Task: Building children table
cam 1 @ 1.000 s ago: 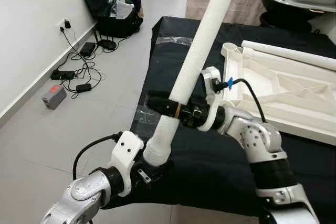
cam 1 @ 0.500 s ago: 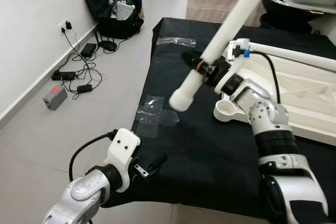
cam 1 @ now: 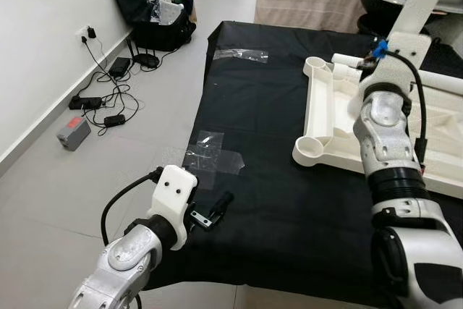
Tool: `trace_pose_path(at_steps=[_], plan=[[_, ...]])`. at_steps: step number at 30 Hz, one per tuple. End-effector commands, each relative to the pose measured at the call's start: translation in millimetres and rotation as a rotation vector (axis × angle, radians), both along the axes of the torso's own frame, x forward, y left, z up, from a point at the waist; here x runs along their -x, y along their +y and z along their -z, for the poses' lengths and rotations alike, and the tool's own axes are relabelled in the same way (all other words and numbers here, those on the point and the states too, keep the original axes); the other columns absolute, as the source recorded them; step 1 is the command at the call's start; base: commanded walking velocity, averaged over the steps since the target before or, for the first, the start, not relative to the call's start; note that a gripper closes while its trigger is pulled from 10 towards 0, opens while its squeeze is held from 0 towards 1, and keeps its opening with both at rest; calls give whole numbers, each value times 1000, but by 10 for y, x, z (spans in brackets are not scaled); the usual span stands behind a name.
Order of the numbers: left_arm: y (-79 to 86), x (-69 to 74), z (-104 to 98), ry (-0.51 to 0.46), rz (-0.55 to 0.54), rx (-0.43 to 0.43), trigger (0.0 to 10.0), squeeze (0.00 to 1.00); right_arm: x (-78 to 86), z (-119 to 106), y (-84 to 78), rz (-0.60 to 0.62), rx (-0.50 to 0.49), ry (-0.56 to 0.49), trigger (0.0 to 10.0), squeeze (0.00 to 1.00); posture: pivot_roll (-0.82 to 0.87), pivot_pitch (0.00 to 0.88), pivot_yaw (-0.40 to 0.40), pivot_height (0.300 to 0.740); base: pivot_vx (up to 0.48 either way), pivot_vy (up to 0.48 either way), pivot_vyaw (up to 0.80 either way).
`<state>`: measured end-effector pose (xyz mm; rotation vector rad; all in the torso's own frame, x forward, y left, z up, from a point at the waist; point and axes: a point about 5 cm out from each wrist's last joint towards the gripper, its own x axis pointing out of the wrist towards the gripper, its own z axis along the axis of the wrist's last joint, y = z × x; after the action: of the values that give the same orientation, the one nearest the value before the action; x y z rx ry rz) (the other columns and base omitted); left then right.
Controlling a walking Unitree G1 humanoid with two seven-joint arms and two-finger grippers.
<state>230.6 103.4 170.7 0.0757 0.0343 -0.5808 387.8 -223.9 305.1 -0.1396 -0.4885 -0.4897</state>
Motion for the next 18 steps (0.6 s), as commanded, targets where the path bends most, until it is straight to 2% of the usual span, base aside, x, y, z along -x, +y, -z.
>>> trace_pose_path(at_steps=[1,4,9,12,18], plan=[[-19,20,-9,-13,-4,-6,10000,0,9,-116,26,79,71,-80,0,0,108,158,-58,740,0,0,0],[-17,30,-24,-15,-8,-1,10000,0,-11,-73,77,113,111,-93,0,0,110,177,-57,740,0,0,0],[-29,57,-54,-17,-8,7,10000,0,-58,51,141,119,97,-55,0,0,110,196,-54,740,0,0,0],[-58,100,-86,-19,-2,12,10000,0,-94,84,200,109,74,-38,0,0,126,241,-54,740,0,0,0],[-98,172,-160,-34,11,12,10000,0,-142,-15,336,86,44,-64,0,0,138,283,-60,740,0,0,0]])
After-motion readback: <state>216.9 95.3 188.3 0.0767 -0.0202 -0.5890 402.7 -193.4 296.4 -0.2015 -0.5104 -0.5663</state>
